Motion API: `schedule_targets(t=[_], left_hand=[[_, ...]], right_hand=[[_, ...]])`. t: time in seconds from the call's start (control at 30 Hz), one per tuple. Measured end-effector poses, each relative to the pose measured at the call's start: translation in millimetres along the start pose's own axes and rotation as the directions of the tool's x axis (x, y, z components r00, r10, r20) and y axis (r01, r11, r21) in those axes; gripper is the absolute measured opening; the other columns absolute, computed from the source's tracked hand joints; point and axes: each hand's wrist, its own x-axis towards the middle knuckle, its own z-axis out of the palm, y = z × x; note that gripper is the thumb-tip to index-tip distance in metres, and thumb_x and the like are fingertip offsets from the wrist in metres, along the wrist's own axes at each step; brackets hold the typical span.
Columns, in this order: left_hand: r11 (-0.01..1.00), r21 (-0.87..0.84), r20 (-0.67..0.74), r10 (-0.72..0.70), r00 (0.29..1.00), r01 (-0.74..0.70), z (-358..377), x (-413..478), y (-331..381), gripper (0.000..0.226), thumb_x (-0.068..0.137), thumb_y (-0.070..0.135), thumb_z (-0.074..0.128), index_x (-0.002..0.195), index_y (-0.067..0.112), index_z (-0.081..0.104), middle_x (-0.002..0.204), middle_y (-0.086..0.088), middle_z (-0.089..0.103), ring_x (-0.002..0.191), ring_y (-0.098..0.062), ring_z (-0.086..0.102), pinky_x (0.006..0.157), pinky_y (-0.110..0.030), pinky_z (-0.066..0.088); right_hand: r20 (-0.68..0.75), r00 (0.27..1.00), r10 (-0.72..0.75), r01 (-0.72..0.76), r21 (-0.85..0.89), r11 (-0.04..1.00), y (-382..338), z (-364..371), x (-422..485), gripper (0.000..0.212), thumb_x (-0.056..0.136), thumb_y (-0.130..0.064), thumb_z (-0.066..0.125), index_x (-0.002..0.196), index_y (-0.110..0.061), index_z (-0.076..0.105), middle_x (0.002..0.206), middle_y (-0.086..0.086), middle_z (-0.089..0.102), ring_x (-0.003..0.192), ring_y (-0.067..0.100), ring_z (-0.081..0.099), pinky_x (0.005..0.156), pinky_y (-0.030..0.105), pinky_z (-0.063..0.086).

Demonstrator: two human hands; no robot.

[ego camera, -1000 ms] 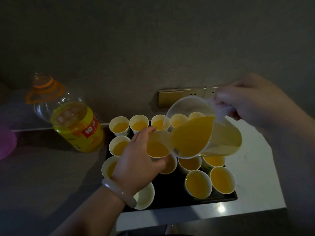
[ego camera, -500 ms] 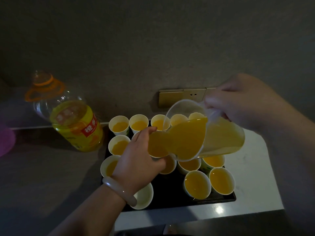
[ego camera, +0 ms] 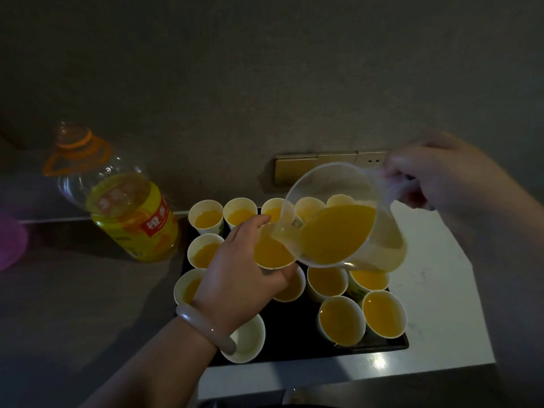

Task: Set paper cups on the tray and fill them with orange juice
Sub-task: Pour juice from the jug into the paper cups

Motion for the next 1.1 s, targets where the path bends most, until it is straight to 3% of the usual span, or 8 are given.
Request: schedule_targets(t=[0.13, 0.23, 0.3, 0.53, 0.7, 0.87, 1.0, 1.1], left_hand=[[1.000, -0.015, -0.022, -0.001, 1.000, 0.000, -1, -1, 0, 0.079, 0.071, 0.046, 0.078, 0.137, 0.034, 0.036, 0.126, 0.019, 0.047, 0.102, 0.007, 0.048, 0.070, -0.005, 0.039], [0.999, -0.032, -0.033, 0.009, 0.999, -0.010, -1, -4, 3, 0.076, 0.071, 0.045, 0.078, 0.133, 0.037, 0.036, 0.114, 0.026, 0.044, 0.096, 0.024, 0.041, 0.069, 0.002, 0.038], [0.999, -0.042, -0.037, 0.009, 0.999, -0.010, -1, -7, 4, 0.074, 0.070, 0.047, 0.078, 0.131, 0.040, 0.036, 0.112, 0.027, 0.045, 0.097, 0.021, 0.043, 0.067, -0.001, 0.039], [0.994, -0.067, 0.023, 0.084, 0.996, -0.082, 9, -21, 6, 0.069, 0.068, 0.047, 0.080, 0.124, 0.046, 0.040, 0.116, 0.021, 0.055, 0.101, 0.011, 0.052, 0.075, -0.003, 0.043], [0.984, 0.057, 0.166, 0.158, 0.973, -0.170, 22, -28, 2, 0.074, 0.068, 0.059, 0.074, 0.130, 0.042, 0.038, 0.122, 0.022, 0.052, 0.106, 0.003, 0.053, 0.084, -0.021, 0.049], [0.968, 0.062, 0.309, 0.215, 0.927, -0.245, 29, -29, -1, 0.071, 0.072, 0.055, 0.074, 0.131, 0.041, 0.037, 0.125, 0.025, 0.046, 0.110, 0.006, 0.048, 0.084, -0.011, 0.042], [0.951, 0.120, 0.375, 0.223, 0.900, -0.286, 36, -28, -10, 0.077, 0.071, 0.056, 0.073, 0.134, 0.039, 0.033, 0.134, 0.022, 0.039, 0.116, 0.000, 0.048, 0.091, -0.027, 0.048], [0.936, 0.167, 0.404, 0.221, 0.888, -0.310, 39, -29, -14, 0.080, 0.073, 0.053, 0.072, 0.139, 0.040, 0.029, 0.141, 0.020, 0.031, 0.123, 0.001, 0.041, 0.097, -0.025, 0.044]], right_hand=[[-0.037, 0.993, 0.115, -0.098, 0.320, 0.943, 22, -7, 3, 0.029, 0.059, -0.018, 0.048, 0.030, -0.014, 0.048, 0.034, -0.006, 0.036, 0.030, 0.008, 0.028, 0.033, 0.015, 0.021], [-0.065, 0.979, 0.194, -0.137, 0.490, 0.861, 37, -12, 4, 0.040, 0.069, -0.016, 0.045, 0.030, -0.013, 0.050, 0.039, -0.005, 0.040, 0.030, 0.008, 0.031, 0.031, 0.015, 0.022], [-0.106, 0.969, 0.225, -0.128, 0.562, 0.817, 41, -14, 2, 0.036, 0.066, -0.018, 0.045, 0.031, -0.012, 0.051, 0.040, -0.002, 0.042, 0.031, 0.009, 0.031, 0.032, 0.016, 0.022], [-0.259, 0.922, 0.287, -0.041, 0.672, 0.739, 41, -9, -6, 0.036, 0.077, -0.012, 0.043, 0.041, -0.017, 0.046, 0.040, -0.002, 0.043, 0.034, 0.013, 0.031, 0.040, 0.018, 0.018], [-0.302, 0.907, 0.293, -0.014, 0.675, 0.738, 39, -4, -11, 0.016, 0.072, -0.018, 0.048, 0.057, -0.015, 0.044, 0.052, 0.002, 0.051, 0.036, 0.013, 0.033, 0.038, 0.016, 0.023], [-0.330, 0.900, 0.285, 0.004, 0.659, 0.752, 38, -8, -14, 0.018, 0.071, -0.019, 0.050, 0.054, -0.019, 0.045, 0.049, -0.002, 0.051, 0.038, 0.012, 0.036, 0.038, 0.017, 0.025], [-0.325, 0.903, 0.280, 0.007, 0.663, 0.749, 41, -7, -15, 0.023, 0.072, -0.018, 0.049, 0.049, -0.019, 0.047, 0.046, -0.003, 0.050, 0.039, 0.013, 0.036, 0.038, 0.018, 0.026], [-0.298, 0.910, 0.289, -0.008, 0.685, 0.729, 41, -5, -15, 0.031, 0.068, -0.020, 0.049, 0.037, -0.018, 0.051, 0.045, -0.003, 0.048, 0.038, 0.013, 0.034, 0.039, 0.017, 0.024]])
